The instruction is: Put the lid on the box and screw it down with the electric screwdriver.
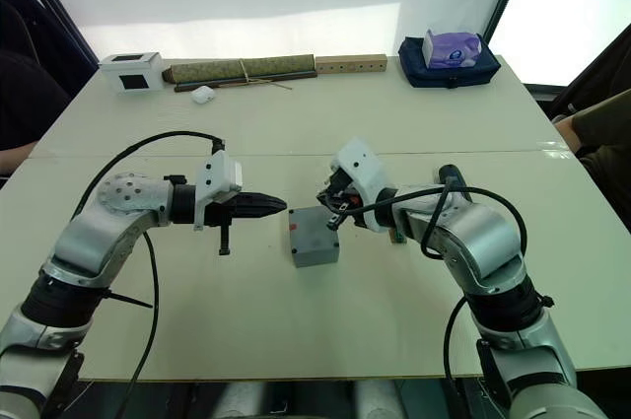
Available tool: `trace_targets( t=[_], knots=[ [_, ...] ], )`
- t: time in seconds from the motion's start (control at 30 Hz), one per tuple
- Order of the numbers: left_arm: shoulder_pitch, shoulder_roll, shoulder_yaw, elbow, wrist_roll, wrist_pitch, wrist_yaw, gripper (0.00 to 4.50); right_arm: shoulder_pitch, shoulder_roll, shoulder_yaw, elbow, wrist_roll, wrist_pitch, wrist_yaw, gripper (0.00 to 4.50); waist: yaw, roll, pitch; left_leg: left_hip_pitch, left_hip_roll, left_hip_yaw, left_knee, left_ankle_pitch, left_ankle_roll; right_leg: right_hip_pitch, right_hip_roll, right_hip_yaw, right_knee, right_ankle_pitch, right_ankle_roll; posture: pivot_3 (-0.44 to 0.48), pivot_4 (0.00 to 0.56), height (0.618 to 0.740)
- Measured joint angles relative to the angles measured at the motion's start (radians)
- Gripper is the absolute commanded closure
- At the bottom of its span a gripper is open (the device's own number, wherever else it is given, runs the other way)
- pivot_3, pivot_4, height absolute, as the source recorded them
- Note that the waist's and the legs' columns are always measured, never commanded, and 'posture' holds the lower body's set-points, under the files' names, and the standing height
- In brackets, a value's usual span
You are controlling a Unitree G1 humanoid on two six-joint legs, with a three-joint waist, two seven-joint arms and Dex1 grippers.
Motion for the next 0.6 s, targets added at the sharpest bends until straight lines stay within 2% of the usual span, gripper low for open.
trace_targets(
  t=[0.6],
  knots=[
    [0.001, -0.002, -0.001, 0.0, 0.0, 0.001, 0.002, 4.5, 0.018, -0.03, 0.009, 0.031, -0.049, -0.046, 0.012, 4.45, 0.001, 0.0, 0.0, 0.0, 0.0, 0.0, 0.0, 0.0, 0.0, 0.0, 0.0, 0.0, 0.0, 0.0, 0.0, 0.0, 0.15, 0.74]
  ],
)
